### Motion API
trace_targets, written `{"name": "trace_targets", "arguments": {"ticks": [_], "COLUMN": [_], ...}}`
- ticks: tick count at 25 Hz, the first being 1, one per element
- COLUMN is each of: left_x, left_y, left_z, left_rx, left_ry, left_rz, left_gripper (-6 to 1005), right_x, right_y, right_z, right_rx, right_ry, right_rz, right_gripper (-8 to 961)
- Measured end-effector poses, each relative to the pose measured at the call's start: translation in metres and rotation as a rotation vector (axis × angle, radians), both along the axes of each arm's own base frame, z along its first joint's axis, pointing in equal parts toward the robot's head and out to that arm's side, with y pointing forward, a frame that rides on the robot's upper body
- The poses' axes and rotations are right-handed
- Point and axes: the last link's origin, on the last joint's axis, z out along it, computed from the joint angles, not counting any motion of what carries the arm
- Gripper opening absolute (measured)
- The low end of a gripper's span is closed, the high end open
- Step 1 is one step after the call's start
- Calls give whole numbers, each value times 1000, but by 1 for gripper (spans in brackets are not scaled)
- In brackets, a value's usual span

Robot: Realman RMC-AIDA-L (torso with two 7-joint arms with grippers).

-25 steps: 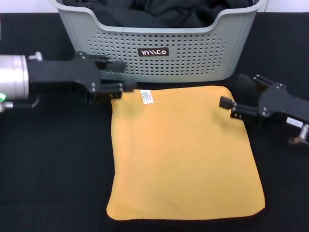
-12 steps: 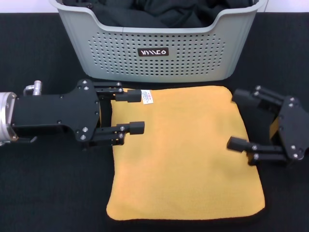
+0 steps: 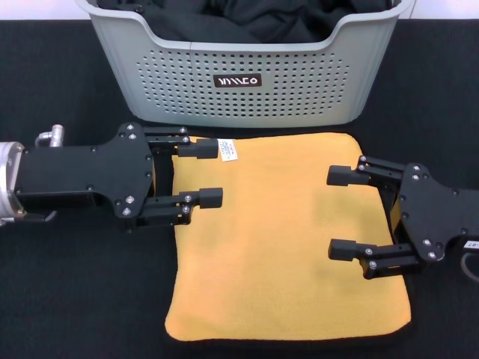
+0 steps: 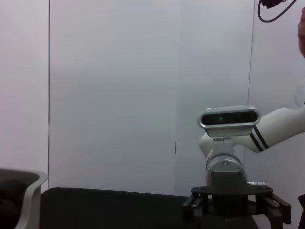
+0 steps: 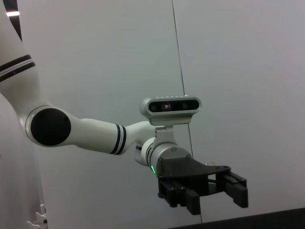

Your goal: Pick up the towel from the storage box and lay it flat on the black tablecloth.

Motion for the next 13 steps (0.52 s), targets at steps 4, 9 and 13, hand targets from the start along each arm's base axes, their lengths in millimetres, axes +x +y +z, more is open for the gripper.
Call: {"name": "trace_targets", "arguments": {"ticks": [4,9,13], "left_x": [-1,-2,-4], "left_y": [-2,-5,-7], "left_z": [1,6,7], "left_rx": [-2,-10,-30], "left_ry": [-13,-42,-62], "left_rz": [6,8,20], "left_gripper": [582,582,582], "right_x": [0,2,2], "right_y": [0,-2,-4], "right_z": [0,-1,-2], "right_rx": [-1,-3,-6], "right_ry": [1,4,8], "right_rz": [-2,-11,-13], "right_gripper": [886,886,886]}}
